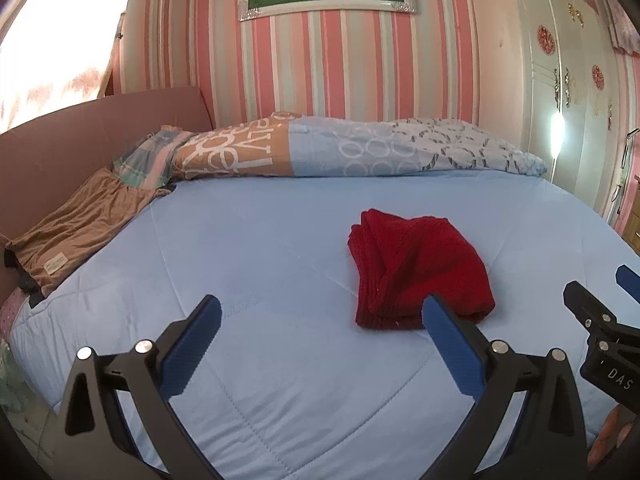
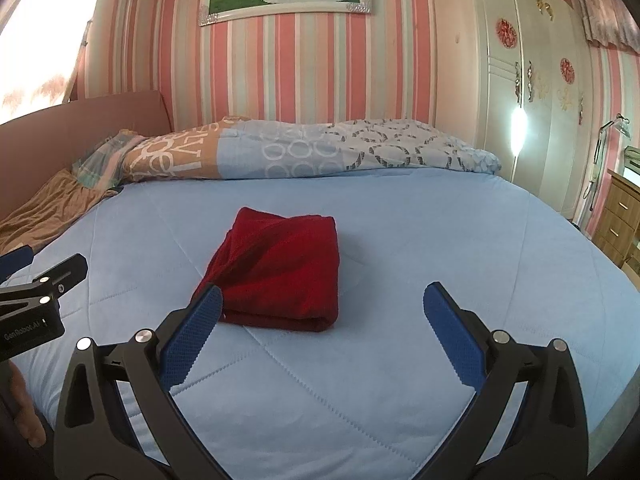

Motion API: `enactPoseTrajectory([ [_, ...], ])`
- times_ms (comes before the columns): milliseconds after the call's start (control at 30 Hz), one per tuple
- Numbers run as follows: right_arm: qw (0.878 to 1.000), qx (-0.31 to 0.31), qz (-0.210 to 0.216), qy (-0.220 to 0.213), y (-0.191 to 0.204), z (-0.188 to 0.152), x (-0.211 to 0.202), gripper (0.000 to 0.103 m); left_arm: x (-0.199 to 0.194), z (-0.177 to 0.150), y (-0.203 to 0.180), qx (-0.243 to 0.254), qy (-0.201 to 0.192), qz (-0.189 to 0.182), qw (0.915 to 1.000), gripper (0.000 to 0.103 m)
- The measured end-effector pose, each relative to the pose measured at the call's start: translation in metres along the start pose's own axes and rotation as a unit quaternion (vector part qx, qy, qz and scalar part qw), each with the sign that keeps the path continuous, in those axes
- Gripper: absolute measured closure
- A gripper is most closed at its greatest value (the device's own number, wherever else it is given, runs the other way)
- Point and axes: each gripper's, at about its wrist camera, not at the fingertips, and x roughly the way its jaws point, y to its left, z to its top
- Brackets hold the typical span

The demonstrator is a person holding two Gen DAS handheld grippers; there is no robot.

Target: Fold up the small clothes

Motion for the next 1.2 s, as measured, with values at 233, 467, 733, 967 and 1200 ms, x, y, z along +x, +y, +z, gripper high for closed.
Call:
enactPoseTrajectory([
  [233, 1.0, -0.003, -0.003, 0.002, 0.0013, 0.0018, 0.0026, 0.003, 0.0004, 0.0016, -0.0002, 0.0, -0.005, -0.003, 1.0, 0.002],
  [467, 1.0, -0.004, -0.002, 0.004, 0.0007, 0.0006, 0.005, 0.003, 0.0023, 0.0009, -0.0009, 0.005, -0.002, 0.001, 1.0, 0.002],
  [733, 1.0, -0.007, -0.003, 0.009, 0.0017, -0.0024, 0.0063, 0.003, 0.0028, 0.0006, 0.0002, 0.006, -0.001, 0.002, 1.0, 0.002],
  [967, 1.0, -0.008, -0.004, 0.009, 0.0016, -0.0031, 0.007, 0.003, 0.0054, 0.0012, -0.0005, 0.011, 0.002, 0.002, 0.9999, 0.002],
  [1200, 1.0, -0.008, -0.004, 0.009, 0.0006, -0.0036, 0.0077, 0.003, 0.0053, 0.002, -0.0004, 0.01, 0.002, 0.002, 0.9999, 0.002],
])
